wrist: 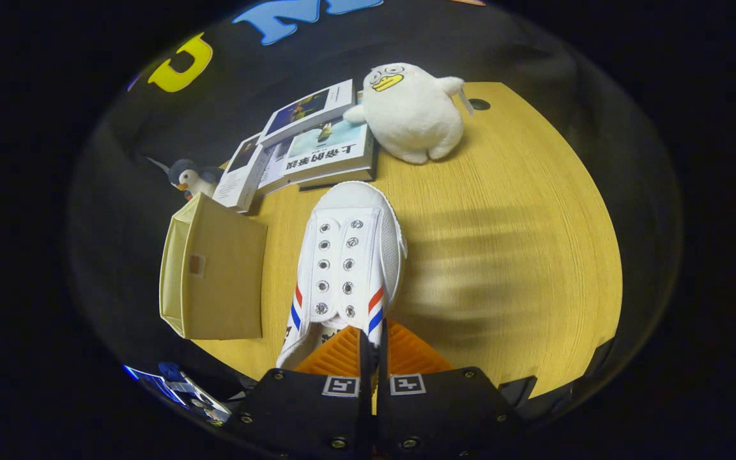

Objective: Open the storage box then place both shoes into the box .Put the left shoe in first, then the right shoe, with the right side of both shoes facing outward in a uniform manner.

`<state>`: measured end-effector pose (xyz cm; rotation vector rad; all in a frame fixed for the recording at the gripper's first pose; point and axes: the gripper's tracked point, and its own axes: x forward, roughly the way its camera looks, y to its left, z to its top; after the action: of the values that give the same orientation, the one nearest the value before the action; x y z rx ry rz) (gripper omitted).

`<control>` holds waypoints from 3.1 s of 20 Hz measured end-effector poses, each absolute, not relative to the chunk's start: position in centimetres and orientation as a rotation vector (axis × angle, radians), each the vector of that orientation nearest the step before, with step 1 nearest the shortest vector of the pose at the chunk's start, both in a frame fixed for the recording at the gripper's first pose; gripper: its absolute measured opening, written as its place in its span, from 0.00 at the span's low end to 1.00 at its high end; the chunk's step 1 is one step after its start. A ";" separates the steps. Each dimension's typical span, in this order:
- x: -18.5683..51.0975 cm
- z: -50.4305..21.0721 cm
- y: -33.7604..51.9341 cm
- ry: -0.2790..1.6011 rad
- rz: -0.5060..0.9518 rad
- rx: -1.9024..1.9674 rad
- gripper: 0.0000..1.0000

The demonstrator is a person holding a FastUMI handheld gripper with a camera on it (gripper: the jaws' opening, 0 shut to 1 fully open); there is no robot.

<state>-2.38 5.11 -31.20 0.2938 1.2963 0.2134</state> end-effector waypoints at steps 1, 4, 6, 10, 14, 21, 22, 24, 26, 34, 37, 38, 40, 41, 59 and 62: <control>-2.2 -30.6 5.5 1.293 0.223 0.280 0.03; -1.7 -28.9 6.9 1.282 0.250 0.255 0.03; -1.4 -28.0 7.9 1.276 0.271 0.238 0.03; -0.4 -26.2 10.4 1.264 0.318 0.203 0.03; 0.3 -24.1 13.2 1.249 0.378 0.172 0.03; 1.8 -21.9 17.9 1.225 0.462 0.089 0.03; 1.8 -21.9 18.7 1.226 0.476 0.081 0.03; 2.1 -21.6 20.2 1.224 0.504 0.062 0.03; 2.3 -21.4 21.7 1.224 0.534 0.041 0.03; 3.3 -20.9 28.0 1.216 0.630 -0.015 0.03; 3.7 -20.8 30.3 1.209 0.659 -0.049 0.03; 3.7 -20.8 31.1 1.208 0.669 -0.062 0.03; 3.7 -21.0 32.6 1.211 0.689 -0.082 0.03; 3.6 -21.2 33.3 1.214 0.698 -0.089 0.03; 2.9 -24.8 38.8 1.275 0.733 -0.185 0.03; 3.3 -24.5 40.0 1.217 0.767 -0.183 0.45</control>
<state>3.30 40.04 -24.54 -0.1834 1.2167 0.7671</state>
